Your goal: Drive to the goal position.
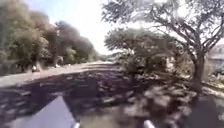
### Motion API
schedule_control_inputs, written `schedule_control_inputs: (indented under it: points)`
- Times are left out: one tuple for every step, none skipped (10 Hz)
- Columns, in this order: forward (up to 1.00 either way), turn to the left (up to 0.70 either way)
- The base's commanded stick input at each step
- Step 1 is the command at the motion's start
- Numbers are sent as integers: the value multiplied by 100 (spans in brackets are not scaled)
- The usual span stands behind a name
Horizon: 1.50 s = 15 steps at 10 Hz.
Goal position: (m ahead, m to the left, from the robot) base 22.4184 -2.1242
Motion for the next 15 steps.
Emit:
schedule_control_inputs:
  points:
    - [50, 0]
    - [50, 0]
    - [50, -8]
    - [50, -32]
    - [50, -50]
    - [50, -27]
    - [50, 0]
    - [50, 0]
    - [50, 0]
    - [50, 0]
    - [50, 0]
    - [50, 0]
    - [50, 0]
    - [50, 0]
    - [50, 0]
